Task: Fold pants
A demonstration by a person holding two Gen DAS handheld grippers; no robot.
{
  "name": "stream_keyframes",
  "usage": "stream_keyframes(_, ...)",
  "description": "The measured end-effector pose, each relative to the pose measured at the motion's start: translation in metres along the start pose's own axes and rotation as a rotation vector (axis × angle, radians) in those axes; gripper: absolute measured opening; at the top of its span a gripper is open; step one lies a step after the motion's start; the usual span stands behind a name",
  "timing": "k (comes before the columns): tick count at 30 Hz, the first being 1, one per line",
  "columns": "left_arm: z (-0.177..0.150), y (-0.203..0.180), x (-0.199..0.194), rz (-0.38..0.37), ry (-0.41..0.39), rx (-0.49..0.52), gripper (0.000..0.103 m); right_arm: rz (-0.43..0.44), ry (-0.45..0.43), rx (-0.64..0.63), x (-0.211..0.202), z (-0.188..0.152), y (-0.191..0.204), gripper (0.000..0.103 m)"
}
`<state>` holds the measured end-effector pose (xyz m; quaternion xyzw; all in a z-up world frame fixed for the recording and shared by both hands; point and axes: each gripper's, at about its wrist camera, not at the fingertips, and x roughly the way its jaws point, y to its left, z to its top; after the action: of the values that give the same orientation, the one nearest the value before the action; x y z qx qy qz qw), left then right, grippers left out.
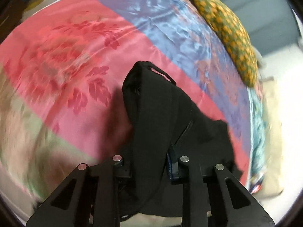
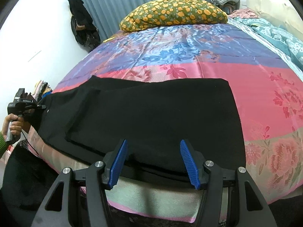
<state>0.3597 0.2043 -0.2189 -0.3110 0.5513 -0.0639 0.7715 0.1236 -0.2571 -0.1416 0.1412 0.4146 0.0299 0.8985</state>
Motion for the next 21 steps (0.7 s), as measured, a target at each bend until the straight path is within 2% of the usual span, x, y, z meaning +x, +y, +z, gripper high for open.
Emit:
stream_keyframes(4, -0.018, -0.037, -0.031, -0.104, -0.029, -0.033, 0.020, 0.024, -0.027, 0.055, -0.006, 0.003, -0.009, 0.058)
stream_keyframes(9, -0.048, -0.107, -0.048, -0.228, -0.011, -0.009, 0.019, 0.056, -0.076, 0.175, -0.018, 0.008, -0.033, 0.058)
stream_keyframes(14, -0.083, -0.181, -0.031, -0.306, 0.038, 0.033, 0.018, 0.058, -0.131, 0.280, -0.033, 0.012, -0.061, 0.058)
stream_keyframes(21, -0.118, -0.279, 0.017, -0.376, 0.122, 0.091, 0.017, 0.055, -0.199, 0.395, -0.056, 0.008, -0.092, 0.059)
